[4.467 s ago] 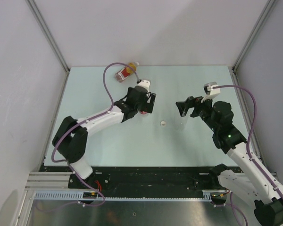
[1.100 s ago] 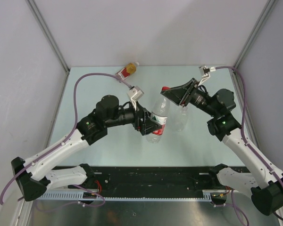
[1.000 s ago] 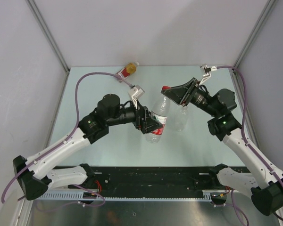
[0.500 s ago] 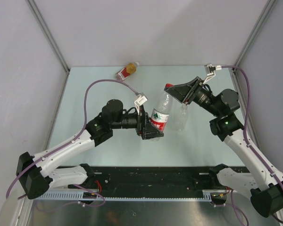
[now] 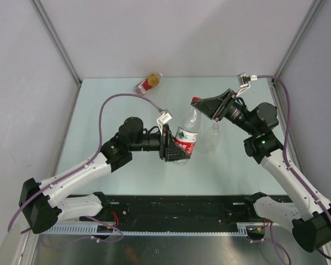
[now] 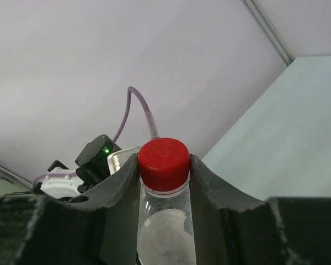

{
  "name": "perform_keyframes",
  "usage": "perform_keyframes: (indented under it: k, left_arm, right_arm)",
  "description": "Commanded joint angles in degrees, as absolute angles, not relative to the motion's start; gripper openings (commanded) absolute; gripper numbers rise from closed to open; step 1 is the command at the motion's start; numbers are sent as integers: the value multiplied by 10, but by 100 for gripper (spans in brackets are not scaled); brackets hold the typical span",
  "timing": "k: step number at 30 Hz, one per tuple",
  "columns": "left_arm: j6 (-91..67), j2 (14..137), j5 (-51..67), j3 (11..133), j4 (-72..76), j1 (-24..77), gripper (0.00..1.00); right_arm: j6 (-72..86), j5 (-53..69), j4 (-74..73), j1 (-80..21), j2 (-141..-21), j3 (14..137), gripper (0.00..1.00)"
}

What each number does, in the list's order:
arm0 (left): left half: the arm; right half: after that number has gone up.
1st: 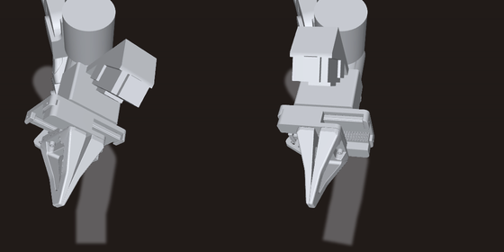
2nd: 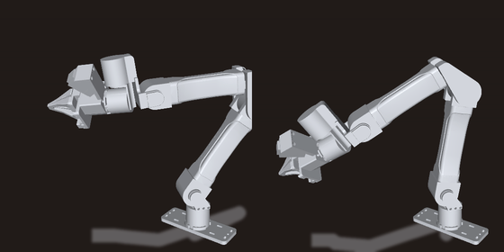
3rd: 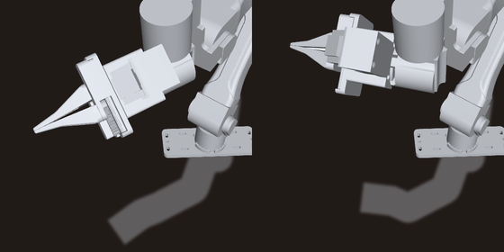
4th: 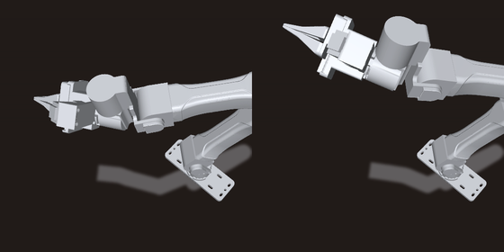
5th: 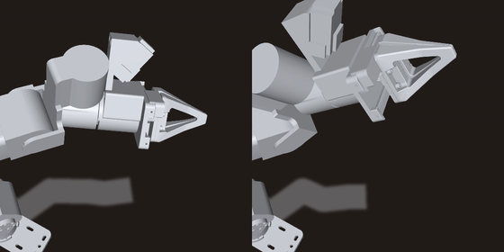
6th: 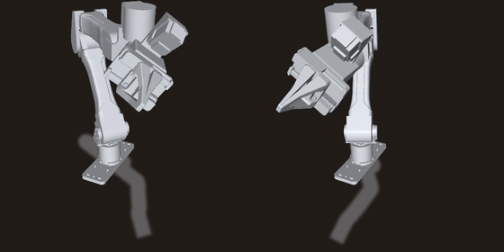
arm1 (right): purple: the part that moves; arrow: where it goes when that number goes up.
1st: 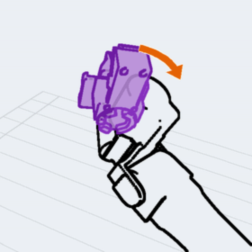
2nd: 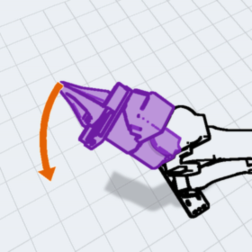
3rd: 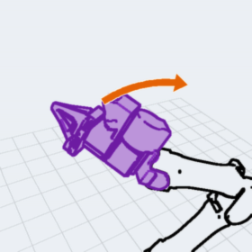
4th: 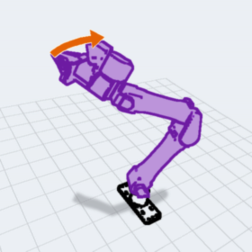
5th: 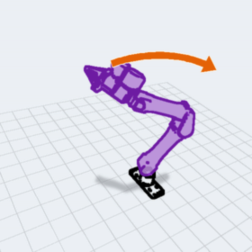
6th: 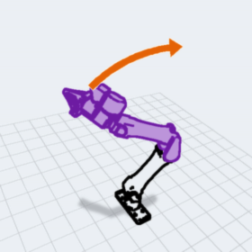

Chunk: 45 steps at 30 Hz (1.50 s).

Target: Unscrew the bottle caps

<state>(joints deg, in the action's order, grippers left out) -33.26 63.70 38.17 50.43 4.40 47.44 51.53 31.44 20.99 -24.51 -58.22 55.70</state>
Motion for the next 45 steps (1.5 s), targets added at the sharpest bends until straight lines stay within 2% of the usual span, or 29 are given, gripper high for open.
perform_keyframes:
  k: [1,4,7,10,13,25,29,35,45]
  left_arm:
    - [-289,619,380,525,55,473,38]
    - [-256,619,358,531,16,473,37]
    - [-229,618,328,534,-30,472,36]
    - [-205,619,297,540,-74,473,36]
    - [-186,618,262,546,-116,473,35]
    - [-153,593,48,564,-243,513,32]
    - [-157,607,-6,573,-267,537,28]
    - [-173,646,-86,595,-298,579,24]
    - [-197,684,-115,621,-312,608,23]
  right_arm:
    - [505,312,211,-241,-572,579,46]
    - [501,312,206,-237,-565,578,68]
    - [496,309,197,-233,-560,579,84]
    - [489,306,186,-229,-555,579,95]
    - [482,300,172,-227,-550,579,99]
    - [484,265,108,-224,-564,579,99]
    - [493,275,94,-226,-588,586,99]
    - [485,266,55,-235,-623,602,87]
    - [479,255,5,-248,-659,622,65]
